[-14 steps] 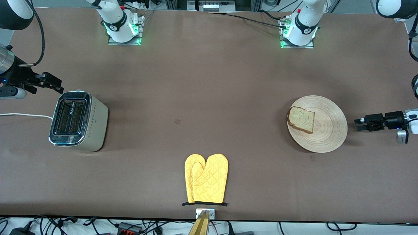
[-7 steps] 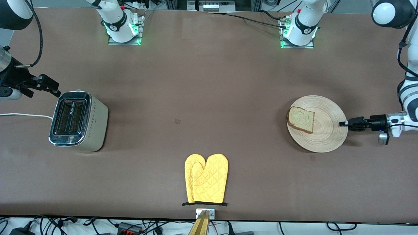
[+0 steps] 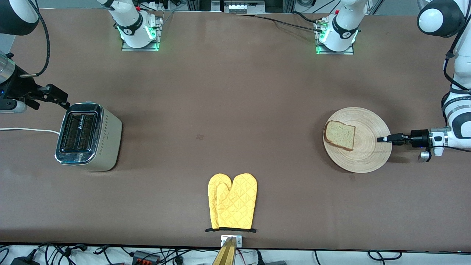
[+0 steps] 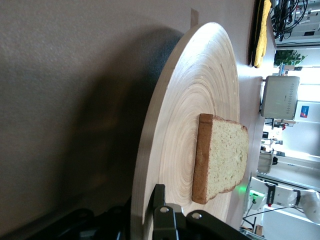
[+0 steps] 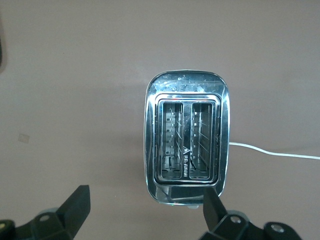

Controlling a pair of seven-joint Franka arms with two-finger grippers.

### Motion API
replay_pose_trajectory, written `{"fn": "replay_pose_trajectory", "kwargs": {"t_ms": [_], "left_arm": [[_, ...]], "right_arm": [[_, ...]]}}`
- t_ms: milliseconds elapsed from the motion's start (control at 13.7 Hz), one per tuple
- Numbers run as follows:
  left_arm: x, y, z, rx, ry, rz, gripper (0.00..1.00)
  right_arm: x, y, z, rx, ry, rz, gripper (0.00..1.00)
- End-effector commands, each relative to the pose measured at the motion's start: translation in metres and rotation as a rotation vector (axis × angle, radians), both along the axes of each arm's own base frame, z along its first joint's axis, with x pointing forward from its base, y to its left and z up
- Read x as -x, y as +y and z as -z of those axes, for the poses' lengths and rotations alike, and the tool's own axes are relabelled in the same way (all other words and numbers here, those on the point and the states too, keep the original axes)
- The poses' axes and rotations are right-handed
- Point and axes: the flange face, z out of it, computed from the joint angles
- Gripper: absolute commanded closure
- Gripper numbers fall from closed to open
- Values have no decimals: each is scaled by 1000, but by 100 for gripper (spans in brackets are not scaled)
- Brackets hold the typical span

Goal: Move plate and put bread in toaster
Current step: 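Push the wooden plate with bread toward the oven mitts with the left gripper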

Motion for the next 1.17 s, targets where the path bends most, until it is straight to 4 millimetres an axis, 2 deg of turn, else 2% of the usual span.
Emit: {"fn": "replay_pose_trajectory", "kwargs": {"t_ms": [0, 146, 293, 439, 585, 951, 1098], "left_arm": [[-12, -9, -12, 30, 37, -55, 99], [-19, -24, -12, 64, 35, -79, 99], [-33, -48, -19, 75, 21, -60, 99], [-49, -87, -26, 126, 0, -45, 99], [-53, -121, -29, 127, -10, -63, 99], [-52, -239, -71, 73, -16, -83, 99], [-47, -291, -70, 92, -25, -89, 99]], "right_arm": [[6, 0, 0, 15, 2, -2, 0], [4, 1, 3, 15, 5, -2, 0], [4, 1, 3, 15, 2, -12, 0], [4, 0, 3, 16, 1, -13, 0], [4, 0, 3, 16, -1, -12, 0], [3, 0, 2, 16, -6, -13, 0], [3, 0, 3, 16, -3, -13, 0]]}}
